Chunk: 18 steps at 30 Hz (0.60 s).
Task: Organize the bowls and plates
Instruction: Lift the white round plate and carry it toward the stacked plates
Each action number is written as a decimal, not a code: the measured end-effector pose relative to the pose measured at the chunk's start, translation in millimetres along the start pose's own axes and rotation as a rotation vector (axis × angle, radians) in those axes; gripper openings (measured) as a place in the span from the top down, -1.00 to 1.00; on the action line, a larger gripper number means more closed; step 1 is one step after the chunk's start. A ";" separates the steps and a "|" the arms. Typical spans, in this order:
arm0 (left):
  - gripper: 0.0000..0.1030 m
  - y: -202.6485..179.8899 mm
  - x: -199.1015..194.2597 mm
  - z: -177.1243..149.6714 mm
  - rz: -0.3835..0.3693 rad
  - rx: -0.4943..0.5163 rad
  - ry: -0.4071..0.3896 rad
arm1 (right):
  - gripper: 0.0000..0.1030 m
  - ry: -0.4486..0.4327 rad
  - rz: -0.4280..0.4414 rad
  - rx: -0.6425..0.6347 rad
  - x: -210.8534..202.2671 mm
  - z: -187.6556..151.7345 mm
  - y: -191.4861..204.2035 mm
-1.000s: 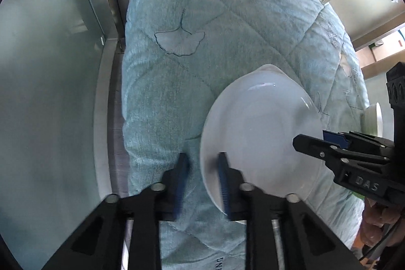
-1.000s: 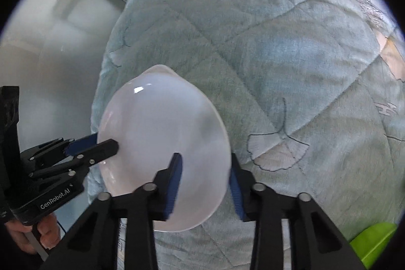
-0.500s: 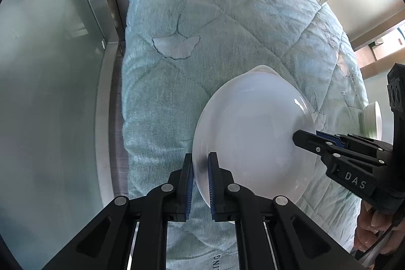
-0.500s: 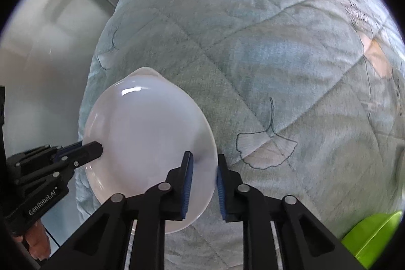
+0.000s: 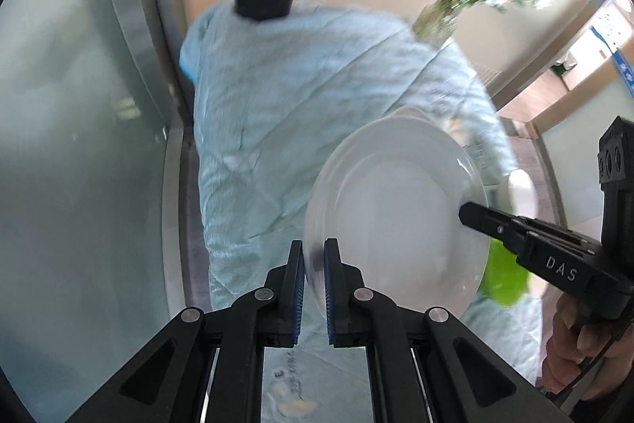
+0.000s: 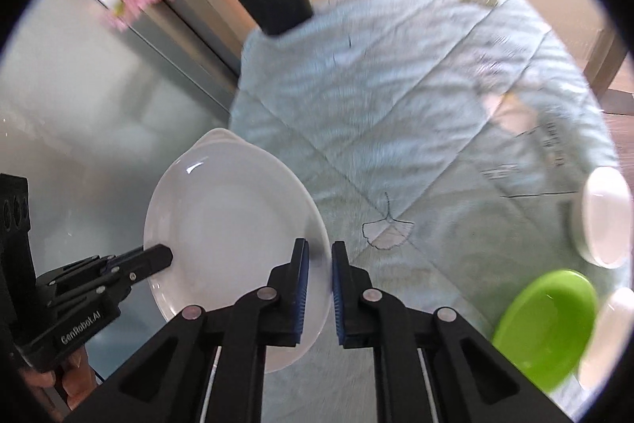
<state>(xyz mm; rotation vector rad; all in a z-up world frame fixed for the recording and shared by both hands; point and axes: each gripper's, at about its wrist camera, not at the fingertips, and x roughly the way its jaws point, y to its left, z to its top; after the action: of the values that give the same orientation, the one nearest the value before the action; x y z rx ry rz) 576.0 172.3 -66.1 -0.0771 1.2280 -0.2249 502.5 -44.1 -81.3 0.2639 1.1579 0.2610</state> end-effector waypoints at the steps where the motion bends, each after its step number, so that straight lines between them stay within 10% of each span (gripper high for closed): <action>1: 0.91 -9.3 -16.8 -0.4 -0.003 0.009 -0.013 | 0.81 -0.013 0.002 0.002 -15.1 -0.8 2.1; 18: 0.91 -117.4 -193.8 -97.2 -0.061 0.048 -0.118 | 0.87 -0.190 0.036 -0.029 -210.6 -87.0 -8.3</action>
<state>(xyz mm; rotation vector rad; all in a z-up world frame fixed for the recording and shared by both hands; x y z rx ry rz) 408.0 104.9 101.4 -0.0852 1.1031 -0.2984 343.1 -116.6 64.7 0.2779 0.9618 0.2780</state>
